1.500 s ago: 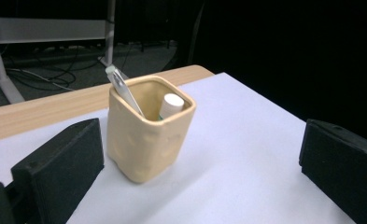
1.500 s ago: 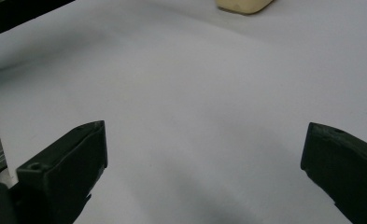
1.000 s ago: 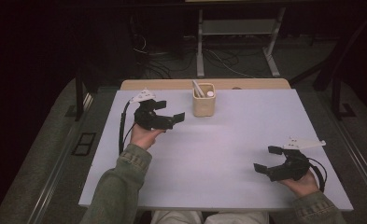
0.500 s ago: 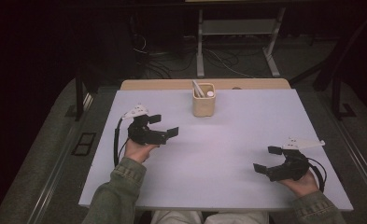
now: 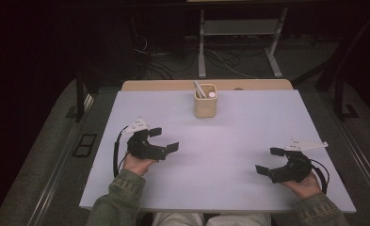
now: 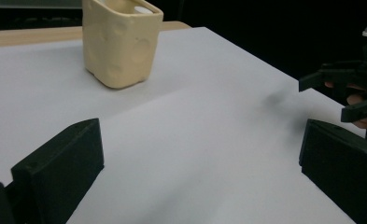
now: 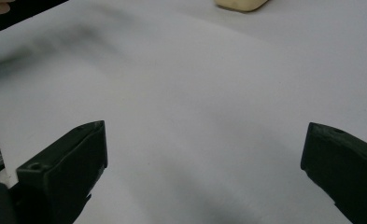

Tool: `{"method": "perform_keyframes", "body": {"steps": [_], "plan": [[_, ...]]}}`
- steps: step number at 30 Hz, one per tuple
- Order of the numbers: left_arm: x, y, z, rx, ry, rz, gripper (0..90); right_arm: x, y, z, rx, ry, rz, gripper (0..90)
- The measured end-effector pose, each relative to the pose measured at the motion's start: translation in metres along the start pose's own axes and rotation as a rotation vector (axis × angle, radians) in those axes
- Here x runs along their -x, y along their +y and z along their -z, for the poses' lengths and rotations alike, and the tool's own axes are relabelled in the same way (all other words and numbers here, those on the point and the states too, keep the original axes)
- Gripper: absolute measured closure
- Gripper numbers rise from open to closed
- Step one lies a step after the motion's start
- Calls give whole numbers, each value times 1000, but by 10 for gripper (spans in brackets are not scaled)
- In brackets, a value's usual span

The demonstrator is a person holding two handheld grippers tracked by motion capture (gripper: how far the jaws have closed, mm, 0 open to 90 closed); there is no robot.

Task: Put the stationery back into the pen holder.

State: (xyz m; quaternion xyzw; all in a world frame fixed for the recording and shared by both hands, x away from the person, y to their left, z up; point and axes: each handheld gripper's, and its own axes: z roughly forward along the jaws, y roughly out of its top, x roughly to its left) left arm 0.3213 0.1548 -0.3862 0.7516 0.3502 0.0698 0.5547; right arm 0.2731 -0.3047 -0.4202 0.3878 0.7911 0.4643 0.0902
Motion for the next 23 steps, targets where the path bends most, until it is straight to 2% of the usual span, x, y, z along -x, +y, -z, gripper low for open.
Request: {"method": "perform_keyframes", "body": {"steps": [8,23], "plan": [[7,-21,3,-43,-13,-9,0,0,0,-1,-7,1,-5,2],[5,-42,7,-93,-20,-37,0,-1,-1,-2,-14,9,-8,2]]}}
